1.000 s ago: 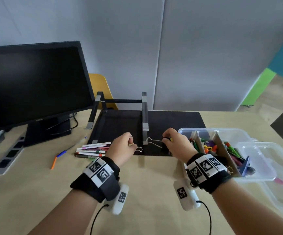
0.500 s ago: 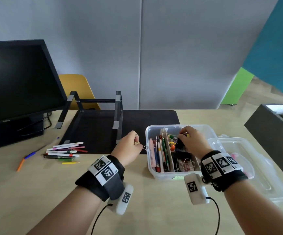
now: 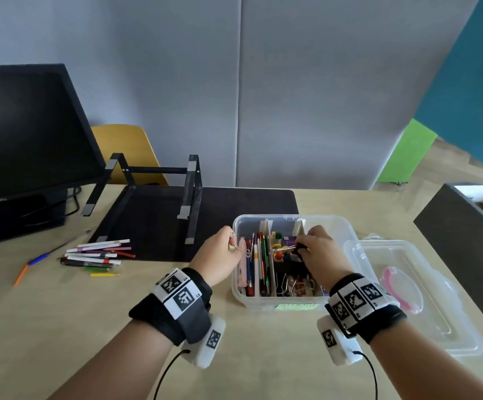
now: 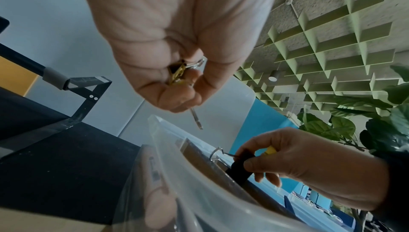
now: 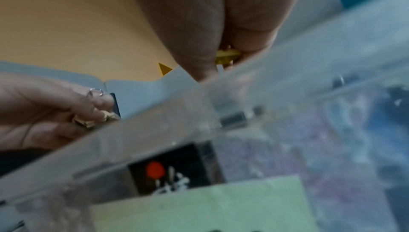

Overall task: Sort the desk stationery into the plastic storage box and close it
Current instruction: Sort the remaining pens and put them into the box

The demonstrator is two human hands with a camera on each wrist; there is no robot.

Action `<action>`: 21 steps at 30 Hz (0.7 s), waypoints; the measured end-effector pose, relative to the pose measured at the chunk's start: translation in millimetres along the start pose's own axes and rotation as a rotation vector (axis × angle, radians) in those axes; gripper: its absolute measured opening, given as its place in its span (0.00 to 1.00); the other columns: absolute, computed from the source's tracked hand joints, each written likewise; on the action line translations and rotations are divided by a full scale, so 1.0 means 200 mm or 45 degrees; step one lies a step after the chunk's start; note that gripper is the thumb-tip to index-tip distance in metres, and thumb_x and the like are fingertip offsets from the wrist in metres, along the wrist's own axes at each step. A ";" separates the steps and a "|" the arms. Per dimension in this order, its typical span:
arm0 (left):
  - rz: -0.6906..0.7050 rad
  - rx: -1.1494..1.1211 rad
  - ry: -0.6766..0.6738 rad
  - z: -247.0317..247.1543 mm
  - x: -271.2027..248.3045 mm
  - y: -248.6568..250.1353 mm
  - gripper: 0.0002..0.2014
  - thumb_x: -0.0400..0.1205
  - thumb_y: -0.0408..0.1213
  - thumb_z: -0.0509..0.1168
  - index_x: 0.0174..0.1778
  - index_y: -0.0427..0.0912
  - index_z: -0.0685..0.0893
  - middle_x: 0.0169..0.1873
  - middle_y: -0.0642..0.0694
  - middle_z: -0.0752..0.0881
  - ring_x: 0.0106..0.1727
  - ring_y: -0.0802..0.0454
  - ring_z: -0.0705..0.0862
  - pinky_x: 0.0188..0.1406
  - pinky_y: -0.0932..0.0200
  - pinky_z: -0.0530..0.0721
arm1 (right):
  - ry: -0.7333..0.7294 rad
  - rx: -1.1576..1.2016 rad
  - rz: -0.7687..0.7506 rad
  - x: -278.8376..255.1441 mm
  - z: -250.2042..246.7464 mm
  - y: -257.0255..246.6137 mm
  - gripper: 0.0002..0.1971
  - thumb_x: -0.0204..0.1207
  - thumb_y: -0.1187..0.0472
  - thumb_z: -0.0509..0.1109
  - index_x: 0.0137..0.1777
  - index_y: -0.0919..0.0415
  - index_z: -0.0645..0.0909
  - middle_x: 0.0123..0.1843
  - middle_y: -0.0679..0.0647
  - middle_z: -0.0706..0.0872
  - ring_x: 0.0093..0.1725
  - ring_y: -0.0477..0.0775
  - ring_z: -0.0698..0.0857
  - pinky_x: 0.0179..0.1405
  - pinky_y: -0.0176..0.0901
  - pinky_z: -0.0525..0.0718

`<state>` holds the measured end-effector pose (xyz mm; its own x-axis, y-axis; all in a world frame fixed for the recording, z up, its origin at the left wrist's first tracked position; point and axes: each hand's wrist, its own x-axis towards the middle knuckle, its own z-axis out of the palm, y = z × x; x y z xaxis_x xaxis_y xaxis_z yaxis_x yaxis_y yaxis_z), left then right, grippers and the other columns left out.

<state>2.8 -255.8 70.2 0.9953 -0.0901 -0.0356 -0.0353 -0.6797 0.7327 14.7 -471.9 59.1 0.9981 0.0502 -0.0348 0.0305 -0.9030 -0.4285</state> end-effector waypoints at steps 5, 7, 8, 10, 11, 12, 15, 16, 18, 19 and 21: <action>0.023 0.040 -0.005 0.04 0.01 0.03 0.15 0.81 0.31 0.59 0.32 0.47 0.62 0.27 0.51 0.69 0.27 0.54 0.66 0.27 0.64 0.65 | -0.071 -0.153 -0.018 -0.01 0.00 0.01 0.12 0.81 0.61 0.61 0.59 0.58 0.84 0.57 0.54 0.72 0.52 0.60 0.80 0.57 0.49 0.81; 0.019 0.038 -0.015 0.05 0.02 0.03 0.15 0.81 0.30 0.59 0.32 0.48 0.63 0.28 0.51 0.69 0.26 0.54 0.67 0.27 0.64 0.65 | -0.129 -0.211 -0.015 -0.01 0.00 0.02 0.14 0.81 0.62 0.59 0.60 0.56 0.83 0.58 0.54 0.71 0.53 0.60 0.80 0.59 0.48 0.81; 0.016 0.037 -0.018 0.06 0.02 0.04 0.15 0.80 0.29 0.59 0.32 0.48 0.63 0.28 0.52 0.69 0.27 0.54 0.67 0.27 0.64 0.65 | -0.163 -0.231 -0.022 -0.02 0.00 0.03 0.15 0.81 0.64 0.59 0.62 0.54 0.83 0.59 0.55 0.71 0.53 0.60 0.80 0.59 0.48 0.81; 0.012 0.032 -0.024 0.06 0.03 0.04 0.14 0.79 0.28 0.59 0.32 0.47 0.63 0.28 0.51 0.69 0.27 0.54 0.67 0.27 0.63 0.66 | -0.209 -0.238 -0.046 -0.03 -0.01 0.04 0.18 0.80 0.66 0.58 0.64 0.51 0.81 0.61 0.55 0.72 0.55 0.60 0.80 0.60 0.48 0.81; 0.011 0.028 -0.030 0.07 0.03 0.04 0.14 0.79 0.28 0.58 0.33 0.48 0.63 0.28 0.51 0.69 0.27 0.53 0.68 0.27 0.62 0.67 | -0.217 -0.236 -0.062 -0.03 -0.02 0.04 0.19 0.80 0.67 0.57 0.65 0.50 0.80 0.62 0.55 0.73 0.56 0.60 0.80 0.60 0.47 0.80; 0.011 0.029 -0.035 0.07 0.03 0.05 0.14 0.79 0.28 0.58 0.33 0.48 0.63 0.28 0.51 0.70 0.27 0.53 0.68 0.27 0.62 0.67 | -0.220 -0.231 -0.076 -0.03 -0.02 0.04 0.20 0.80 0.67 0.57 0.67 0.48 0.79 0.63 0.55 0.73 0.57 0.60 0.80 0.61 0.47 0.80; 0.019 0.043 -0.039 0.07 0.03 0.06 0.14 0.80 0.29 0.59 0.33 0.48 0.63 0.28 0.50 0.69 0.26 0.54 0.66 0.27 0.63 0.65 | -0.233 -0.181 -0.094 -0.03 -0.03 0.06 0.20 0.82 0.66 0.57 0.68 0.48 0.79 0.64 0.53 0.74 0.60 0.58 0.80 0.62 0.42 0.77; 0.019 0.043 -0.038 0.08 0.03 0.06 0.14 0.80 0.29 0.59 0.33 0.48 0.63 0.28 0.51 0.69 0.26 0.54 0.66 0.27 0.62 0.66 | -0.242 -0.172 -0.090 -0.02 -0.03 0.06 0.19 0.82 0.66 0.58 0.67 0.48 0.81 0.63 0.53 0.75 0.61 0.57 0.79 0.63 0.40 0.77; 0.010 0.021 -0.048 0.08 0.03 0.07 0.14 0.80 0.30 0.59 0.33 0.48 0.64 0.28 0.50 0.70 0.27 0.52 0.69 0.28 0.58 0.70 | -0.248 -0.176 -0.085 -0.01 -0.03 0.07 0.17 0.82 0.65 0.59 0.63 0.50 0.84 0.59 0.52 0.75 0.60 0.56 0.79 0.60 0.38 0.75; 0.000 0.004 -0.058 0.08 0.04 0.07 0.14 0.80 0.30 0.59 0.33 0.48 0.64 0.28 0.49 0.71 0.28 0.51 0.72 0.30 0.53 0.74 | -0.253 -0.188 -0.086 0.00 -0.03 0.07 0.17 0.82 0.65 0.60 0.63 0.50 0.84 0.58 0.51 0.75 0.60 0.57 0.79 0.59 0.37 0.74; -0.013 -0.018 -0.075 0.08 0.04 0.08 0.13 0.80 0.30 0.58 0.33 0.48 0.65 0.30 0.47 0.74 0.32 0.47 0.77 0.34 0.45 0.81 | -0.294 -0.230 -0.082 0.00 -0.04 0.07 0.17 0.82 0.64 0.60 0.64 0.49 0.84 0.60 0.52 0.75 0.61 0.57 0.79 0.62 0.39 0.75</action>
<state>8.7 -279.3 70.8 0.9886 -0.1260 -0.0828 -0.0234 -0.6706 0.7414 16.2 -487.5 59.6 0.9561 0.1868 -0.2259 0.1228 -0.9550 -0.2700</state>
